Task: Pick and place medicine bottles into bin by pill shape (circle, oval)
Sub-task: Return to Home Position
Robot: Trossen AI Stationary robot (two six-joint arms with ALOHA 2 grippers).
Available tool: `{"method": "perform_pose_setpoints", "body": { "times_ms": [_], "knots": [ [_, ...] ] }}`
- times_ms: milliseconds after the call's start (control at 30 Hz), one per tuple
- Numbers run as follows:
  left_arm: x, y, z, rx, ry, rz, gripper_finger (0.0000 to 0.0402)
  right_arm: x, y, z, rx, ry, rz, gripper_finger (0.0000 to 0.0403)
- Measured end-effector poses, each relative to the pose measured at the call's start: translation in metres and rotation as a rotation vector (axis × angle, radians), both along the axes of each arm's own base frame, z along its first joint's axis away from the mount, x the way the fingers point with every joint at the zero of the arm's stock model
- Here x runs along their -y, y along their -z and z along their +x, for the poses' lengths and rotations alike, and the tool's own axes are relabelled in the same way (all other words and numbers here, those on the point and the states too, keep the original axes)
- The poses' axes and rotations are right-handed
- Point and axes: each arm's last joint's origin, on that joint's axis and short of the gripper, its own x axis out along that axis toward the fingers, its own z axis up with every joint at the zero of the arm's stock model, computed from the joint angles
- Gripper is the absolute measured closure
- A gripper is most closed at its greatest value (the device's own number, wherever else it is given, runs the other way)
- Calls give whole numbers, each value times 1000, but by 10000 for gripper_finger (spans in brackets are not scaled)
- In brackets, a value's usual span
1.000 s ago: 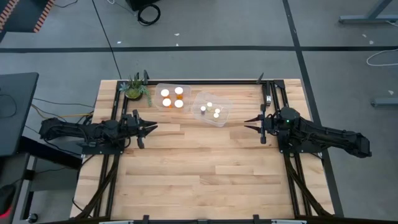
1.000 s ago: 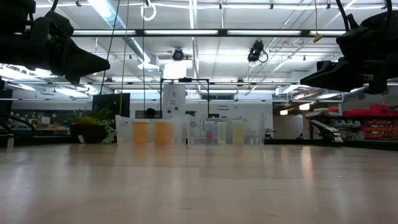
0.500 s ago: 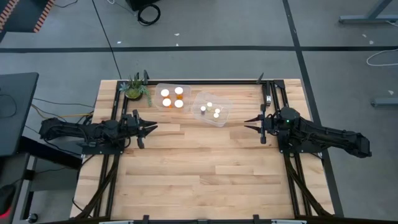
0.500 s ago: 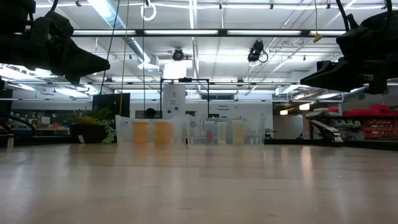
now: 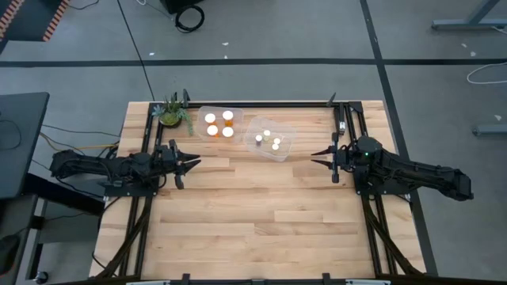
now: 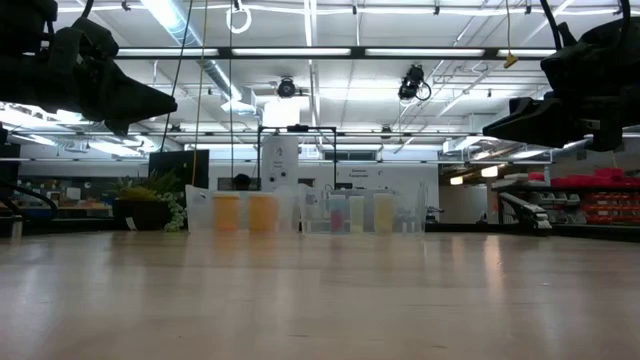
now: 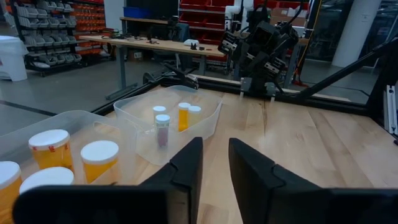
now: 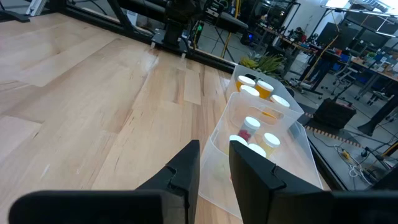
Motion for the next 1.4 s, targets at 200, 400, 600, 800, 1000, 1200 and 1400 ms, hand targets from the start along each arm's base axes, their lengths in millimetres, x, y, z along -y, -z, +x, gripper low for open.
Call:
{"method": "perform_pose_setpoints", "body": {
  "times_ms": [200, 400, 600, 800, 1000, 1200, 1400],
  "knots": [
    [0, 0, 0, 0, 0, 0, 323, 0, 0, 0, 0, 0, 0, 310],
    [0, 0, 0, 0, 0, 0, 316, 0, 0, 0, 0, 0, 0, 310],
    [0, 0, 0, 0, 0, 0, 311, 0, 0, 0, 0, 0, 0, 310],
    [0, 0, 0, 0, 0, 0, 315, 0, 0, 0, 0, 0, 0, 310],
    [0, 0, 0, 0, 0, 0, 318, 0, 0, 0, 0, 0, 0, 310],
    [0, 0, 0, 0, 0, 0, 310, 0, 0, 0, 0, 0, 0, 310],
    [0, 0, 0, 0, 0, 0, 317, 0, 0, 0, 0, 0, 0, 310]
  ]
}}
